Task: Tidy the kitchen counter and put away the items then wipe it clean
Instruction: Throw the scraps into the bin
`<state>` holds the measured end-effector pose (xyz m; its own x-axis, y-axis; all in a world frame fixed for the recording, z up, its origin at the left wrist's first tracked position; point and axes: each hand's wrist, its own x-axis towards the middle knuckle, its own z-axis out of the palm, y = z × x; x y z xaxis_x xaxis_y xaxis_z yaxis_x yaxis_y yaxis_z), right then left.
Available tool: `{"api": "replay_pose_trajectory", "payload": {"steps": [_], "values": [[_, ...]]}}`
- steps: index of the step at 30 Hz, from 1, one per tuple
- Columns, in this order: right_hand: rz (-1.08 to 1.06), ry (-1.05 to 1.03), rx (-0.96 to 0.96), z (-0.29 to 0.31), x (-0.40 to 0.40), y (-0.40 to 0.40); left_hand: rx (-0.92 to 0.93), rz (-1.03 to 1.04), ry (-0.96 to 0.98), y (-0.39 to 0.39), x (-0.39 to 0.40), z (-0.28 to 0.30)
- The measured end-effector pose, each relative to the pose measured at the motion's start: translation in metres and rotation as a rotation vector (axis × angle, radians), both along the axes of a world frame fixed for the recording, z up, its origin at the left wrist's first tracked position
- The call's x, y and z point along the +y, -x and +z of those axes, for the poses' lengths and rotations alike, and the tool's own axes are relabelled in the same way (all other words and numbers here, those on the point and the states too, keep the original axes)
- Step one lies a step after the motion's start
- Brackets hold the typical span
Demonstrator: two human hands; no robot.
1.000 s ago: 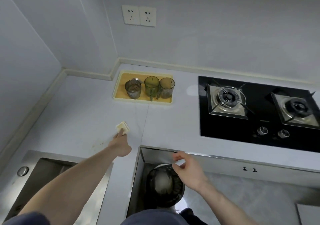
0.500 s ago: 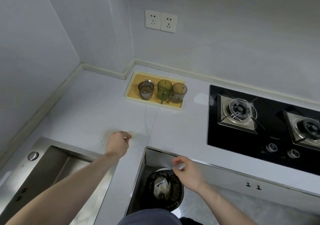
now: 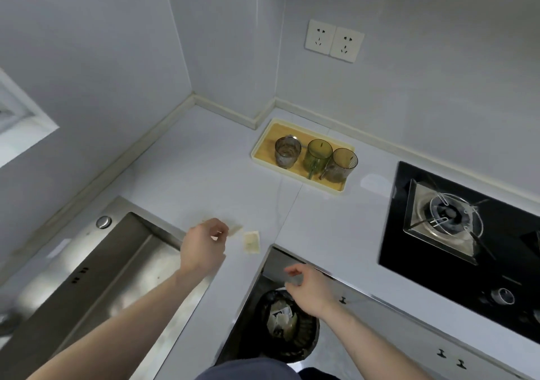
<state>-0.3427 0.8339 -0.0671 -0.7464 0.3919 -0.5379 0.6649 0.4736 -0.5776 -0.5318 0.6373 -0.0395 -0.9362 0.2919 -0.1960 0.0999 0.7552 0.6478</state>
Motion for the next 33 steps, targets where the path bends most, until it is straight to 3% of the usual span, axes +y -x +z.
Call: {"api": "replay_pose_trajectory", "payload": {"steps": [4,11,23,27,33], "values": [[0.137,0.012,-0.041,-0.003,-0.012,0.036,-0.095,0.108,-0.067,-0.025,-0.035,0.024],[0.277,-0.006,-0.138,-0.020,-0.034,0.095,-0.091,0.247,-0.123,-0.057,-0.082,0.045],[0.374,-0.076,-0.212,-0.051,-0.048,0.114,-0.103,0.202,-0.082,-0.083,-0.109,0.052],[0.330,0.004,-0.184,-0.052,-0.042,0.106,-0.121,0.128,-0.080,-0.089,-0.102,0.051],[0.096,0.102,0.017,-0.035,-0.011,0.041,-0.205,-0.107,-0.030,-0.107,-0.062,0.035]]}}
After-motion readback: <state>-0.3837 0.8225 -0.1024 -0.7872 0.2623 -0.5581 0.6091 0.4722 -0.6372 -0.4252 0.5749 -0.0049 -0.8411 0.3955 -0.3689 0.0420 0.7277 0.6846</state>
